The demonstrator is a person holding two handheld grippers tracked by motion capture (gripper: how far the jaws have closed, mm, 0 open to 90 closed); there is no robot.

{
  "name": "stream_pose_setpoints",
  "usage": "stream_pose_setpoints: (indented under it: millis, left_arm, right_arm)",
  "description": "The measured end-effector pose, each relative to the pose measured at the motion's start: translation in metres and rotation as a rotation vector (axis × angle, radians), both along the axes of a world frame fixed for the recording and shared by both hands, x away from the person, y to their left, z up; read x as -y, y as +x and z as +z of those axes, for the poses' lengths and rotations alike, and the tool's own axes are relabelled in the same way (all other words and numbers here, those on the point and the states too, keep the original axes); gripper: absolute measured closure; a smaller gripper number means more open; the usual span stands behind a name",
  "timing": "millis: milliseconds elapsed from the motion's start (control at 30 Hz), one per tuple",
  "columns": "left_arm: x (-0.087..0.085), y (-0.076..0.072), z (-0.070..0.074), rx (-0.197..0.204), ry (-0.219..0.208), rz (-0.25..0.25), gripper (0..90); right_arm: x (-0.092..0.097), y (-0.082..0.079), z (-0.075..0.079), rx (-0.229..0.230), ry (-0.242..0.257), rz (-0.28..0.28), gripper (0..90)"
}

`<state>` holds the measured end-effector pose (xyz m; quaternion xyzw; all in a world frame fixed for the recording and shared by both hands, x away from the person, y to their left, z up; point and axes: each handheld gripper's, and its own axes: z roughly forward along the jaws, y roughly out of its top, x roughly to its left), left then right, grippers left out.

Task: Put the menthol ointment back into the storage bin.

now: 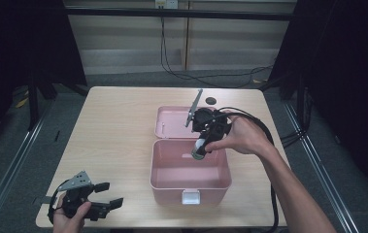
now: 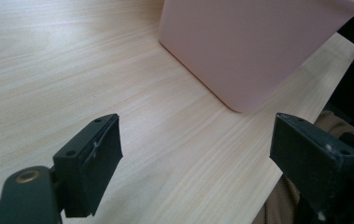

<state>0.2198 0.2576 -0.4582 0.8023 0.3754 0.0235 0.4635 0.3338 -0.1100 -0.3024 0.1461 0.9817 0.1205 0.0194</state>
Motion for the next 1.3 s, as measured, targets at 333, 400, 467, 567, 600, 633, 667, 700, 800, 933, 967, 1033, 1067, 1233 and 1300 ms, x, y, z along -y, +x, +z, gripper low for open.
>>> stream_pose_setpoints:
  millis: [333, 400, 467, 567, 600, 633, 667, 700, 800, 933, 967, 1033, 1067, 1233, 1300]
  left_arm:
    - [0.000, 0.000, 0.000, -0.003, 0.003, -0.001, 16.5]
    - [0.001, 0.001, -0.001, -0.011, 0.014, -0.006, 16.7]
    - [0.001, 0.001, -0.001, -0.011, 0.014, -0.009, 16.7]
    - [0.001, 0.001, -0.001, -0.010, 0.013, -0.008, 16.7]
    - [0.001, 0.001, -0.001, -0.010, 0.014, -0.007, 16.7]
    - [0.001, 0.001, -0.001, -0.010, 0.014, -0.007, 16.7]
    - [0.001, 0.001, -0.001, -0.011, 0.013, -0.006, 16.7]
    - [0.001, 0.001, -0.001, -0.011, 0.013, -0.006, 16.7]
    - [0.001, 0.001, -0.001, -0.010, 0.014, -0.008, 17.0]
    - [0.001, 0.001, -0.001, -0.013, 0.015, -0.005, 17.0]
    - [0.001, 0.001, -0.001, -0.013, 0.015, -0.005, 17.0]
    - [0.001, 0.001, -0.001, -0.014, 0.014, -0.006, 17.1]
    - [0.001, 0.001, -0.001, -0.014, 0.015, -0.006, 17.1]
    - [0.001, 0.001, -0.001, -0.017, 0.014, -0.002, 17.3]
    - [0.001, 0.001, -0.001, -0.017, 0.015, -0.001, 17.3]
  right_arm:
    - [-0.019, 0.004, -0.012, -0.005, 0.001, 0.057, 51.2]
    - [-0.024, 0.005, -0.012, -0.006, 0.011, 0.053, 51.2]
    - [-0.027, 0.006, -0.012, -0.005, 0.013, 0.055, 51.2]
    - [-0.032, 0.008, -0.014, -0.009, 0.005, 0.062, 51.2]
    - [-0.034, 0.008, -0.015, -0.011, 0.005, 0.062, 51.2]
    - [-0.036, 0.008, -0.016, -0.012, 0.006, 0.069, 51.2]
    - [-0.039, 0.008, -0.017, -0.013, 0.006, 0.075, 51.2]
    - [-0.039, 0.008, -0.017, -0.013, 0.006, 0.075, 51.2]
    - [-0.048, 0.008, -0.022, -0.022, -0.003, 0.108, 51.2]
    - [-0.058, 0.007, -0.027, -0.033, -0.024, 0.137, 51.2]
    - [-0.058, 0.007, -0.027, -0.033, -0.024, 0.137, 51.2]
    - [-0.063, 0.007, -0.031, -0.037, -0.031, 0.149, 51.2]
    - [-0.065, 0.007, -0.032, -0.043, -0.037, 0.159, 51.2]
    - [-0.076, 0.005, -0.041, -0.052, -0.055, 0.179, 51.2]
    - [-0.082, 0.005, -0.046, -0.062, -0.063, 0.192, 51.2]
